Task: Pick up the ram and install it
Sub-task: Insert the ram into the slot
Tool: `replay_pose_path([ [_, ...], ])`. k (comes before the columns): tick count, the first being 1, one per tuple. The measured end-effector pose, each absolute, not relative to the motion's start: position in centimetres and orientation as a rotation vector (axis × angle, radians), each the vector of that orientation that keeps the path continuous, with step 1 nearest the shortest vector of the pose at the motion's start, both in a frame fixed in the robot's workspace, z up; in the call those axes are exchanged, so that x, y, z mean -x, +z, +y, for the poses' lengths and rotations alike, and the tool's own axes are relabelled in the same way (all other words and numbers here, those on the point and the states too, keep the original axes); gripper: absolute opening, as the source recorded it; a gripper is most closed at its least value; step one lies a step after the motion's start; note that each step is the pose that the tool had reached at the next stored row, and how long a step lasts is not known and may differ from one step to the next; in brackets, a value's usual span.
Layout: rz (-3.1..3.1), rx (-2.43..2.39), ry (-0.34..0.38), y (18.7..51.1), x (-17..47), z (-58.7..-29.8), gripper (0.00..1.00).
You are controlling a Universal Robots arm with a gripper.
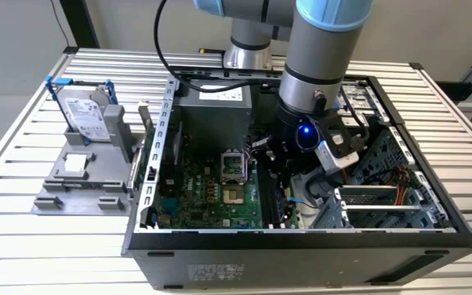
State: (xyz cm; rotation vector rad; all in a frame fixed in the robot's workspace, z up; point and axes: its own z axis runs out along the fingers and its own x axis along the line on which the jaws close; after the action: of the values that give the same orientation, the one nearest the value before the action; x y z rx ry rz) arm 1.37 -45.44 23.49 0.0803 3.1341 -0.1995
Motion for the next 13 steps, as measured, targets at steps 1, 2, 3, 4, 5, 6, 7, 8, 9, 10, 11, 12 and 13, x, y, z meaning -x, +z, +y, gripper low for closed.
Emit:
replay_pose_path([
  [1,3.134,-0.080,-0.199,23.49,-1.37,-45.44,1.00],
  [2,3.134,-0.080,-0.199,23.49,-1.37,-45.44,0.00],
  [3,3.134,-0.080,-0.199,23.50,-1.37,-45.44,0.00],
  [4,3.134,-0.080,-0.198,23.50,-1.37,-45.44,0.00],
  [5,3.134,-0.080,-0.198,23.50,-1.37,-45.44,0.00],
  [6,3.134,-0.080,-0.197,23.50,-1.37,-45.44,0.00],
  [7,3.134,-0.080,-0.197,23.50,-1.37,-45.44,0.00],
  [8,3.135,-0.079,-0.194,23.50,-1.37,-45.44,0.00],
  [9,3.135,-0.079,-0.192,23.50,-1.37,-45.44,0.00],
  [10,3.135,-0.078,-0.191,23.50,-1.37,-45.44,0.00],
  [11,3.135,-0.078,-0.191,23.50,-1.37,-45.44,0.00],
  [12,3.135,-0.078,-0.191,23.50,-1.37,-45.44,0.00],
  [13,3.135,-0.078,-0.190,23.50,-1.37,-45.44,0.00],
])
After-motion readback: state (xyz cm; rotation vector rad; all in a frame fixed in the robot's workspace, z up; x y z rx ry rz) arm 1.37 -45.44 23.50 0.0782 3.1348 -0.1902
